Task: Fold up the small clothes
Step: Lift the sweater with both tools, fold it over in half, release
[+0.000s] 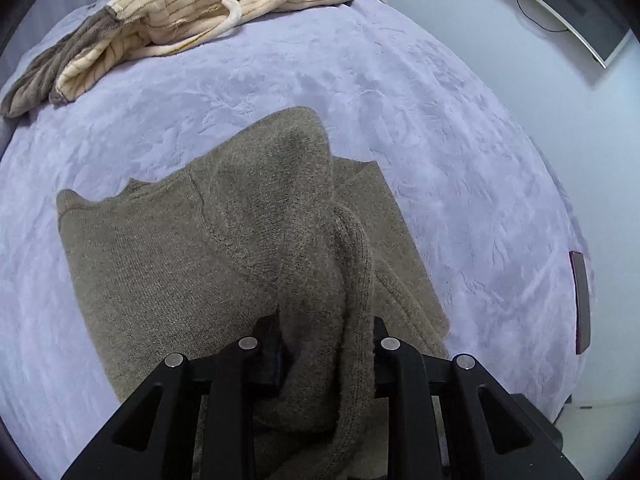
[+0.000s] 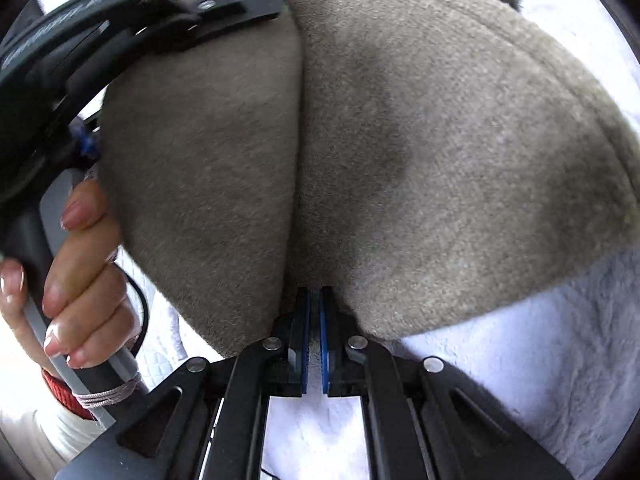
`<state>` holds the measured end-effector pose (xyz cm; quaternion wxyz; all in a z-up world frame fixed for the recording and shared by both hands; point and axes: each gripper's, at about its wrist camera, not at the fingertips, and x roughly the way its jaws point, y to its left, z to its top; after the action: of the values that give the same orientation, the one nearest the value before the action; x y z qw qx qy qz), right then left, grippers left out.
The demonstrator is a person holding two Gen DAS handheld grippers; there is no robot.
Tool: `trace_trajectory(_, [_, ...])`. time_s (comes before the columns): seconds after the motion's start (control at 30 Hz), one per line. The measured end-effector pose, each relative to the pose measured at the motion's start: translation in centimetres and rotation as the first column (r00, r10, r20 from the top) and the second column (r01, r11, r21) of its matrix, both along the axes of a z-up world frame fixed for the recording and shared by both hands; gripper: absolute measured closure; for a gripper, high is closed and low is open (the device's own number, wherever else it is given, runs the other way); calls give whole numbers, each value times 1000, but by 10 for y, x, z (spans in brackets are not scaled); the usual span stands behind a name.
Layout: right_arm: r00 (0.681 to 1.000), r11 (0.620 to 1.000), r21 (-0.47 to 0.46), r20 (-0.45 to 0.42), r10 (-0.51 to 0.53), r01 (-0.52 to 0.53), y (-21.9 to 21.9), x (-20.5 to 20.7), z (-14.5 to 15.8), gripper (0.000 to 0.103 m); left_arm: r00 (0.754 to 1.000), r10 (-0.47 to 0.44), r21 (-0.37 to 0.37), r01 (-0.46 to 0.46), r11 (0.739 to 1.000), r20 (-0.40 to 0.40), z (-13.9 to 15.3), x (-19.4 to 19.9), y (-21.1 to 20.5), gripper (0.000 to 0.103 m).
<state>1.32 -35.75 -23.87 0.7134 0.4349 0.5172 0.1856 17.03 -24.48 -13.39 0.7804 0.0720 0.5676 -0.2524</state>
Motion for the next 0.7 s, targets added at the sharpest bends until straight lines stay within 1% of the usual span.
trace_trajectory(0.03, [1000, 1000, -5, 2, -1, 1, -4, -1, 3, 97, 1000, -3, 35, 2, 999, 31, 5, -3, 1, 73])
trace_trajectory(0.07, [1000, 1000, -16, 9, -5, 6, -9, -2, 9, 97, 997, 7, 72, -12, 997, 72, 11, -5, 3, 57])
trace_trajectory(0.1, [1000, 1000, -28, 18, -14, 14, -15, -4, 14, 96, 994, 24, 87, -33, 996, 105, 18, -3, 5, 37])
trace_trajectory(0.13, [999, 999, -36, 27, -31, 32, -25, -5, 20, 96, 989, 48, 79, -59, 995, 143, 26, -7, 12, 30])
trace_trajectory(0.17, [997, 997, -34, 38, -62, 63, -37, -8, 23, 96, 985, 66, 61, -77, 995, 160, 32, -7, 20, 24])
trace_trajectory(0.2, [994, 995, -23, 47, -95, 96, -49, -11, 26, 95, 981, 89, 34, -96, 995, 174, 39, -9, 28, 24])
trace_trajectory(0.23, [990, 991, -4, 54, -131, 131, -61, -13, 29, 90, 978, 108, 18, -113, 993, 176, 43, -9, 35, 24])
trace_trajectory(0.27, [985, 987, 25, 59, -163, 162, -74, -13, 30, 77, 976, 132, 8, -135, 991, 176, 45, -9, 42, 24])
trace_trajectory(0.3, [980, 980, 60, 61, -192, 188, -86, -13, 29, 67, 973, 154, 3, -157, 988, 173, 46, -8, 50, 24])
trace_trajectory(0.33, [974, 973, 94, 60, -217, 211, -93, -12, 27, 50, 969, 183, -3, -185, 983, 164, 46, -6, 60, 24])
trace_trajectory(0.4, [963, 951, 184, 54, -262, 248, -109, -7, 24, 49, 961, 237, -10, -238, 971, 146, 41, -4, 76, 24])
trace_trajectory(0.43, [960, 941, 220, 52, -275, 258, -114, -4, 23, 49, 952, 273, -6, -274, 962, 140, 38, -2, 87, 24])
trace_trajectory(0.47, [958, 936, 239, 55, -280, 260, -114, 0, 25, 49, 943, 304, 2, -307, 952, 136, 35, -1, 97, 24])
trace_trajectory(0.53, [963, 940, 245, 71, -260, 236, -101, 13, 31, 48, 926, 361, 1, -364, 932, 110, 29, 1, 121, 24])
trace_trajectory(0.6, [974, 955, 235, 91, -209, 183, -94, 40, 36, 48, 898, 431, -1, -433, 901, 89, 20, 3, 145, 24])
trace_trajectory(0.63, [979, 961, 228, 95, -182, 156, -103, 56, 43, 48, 888, 452, 0, -454, 891, 79, 16, 5, 153, 24])
trace_trajectory(0.7, [987, 973, 203, 91, -131, 111, -101, 76, 42, 47, 877, 473, 25, -476, 879, 86, 6, 8, 165, 24])
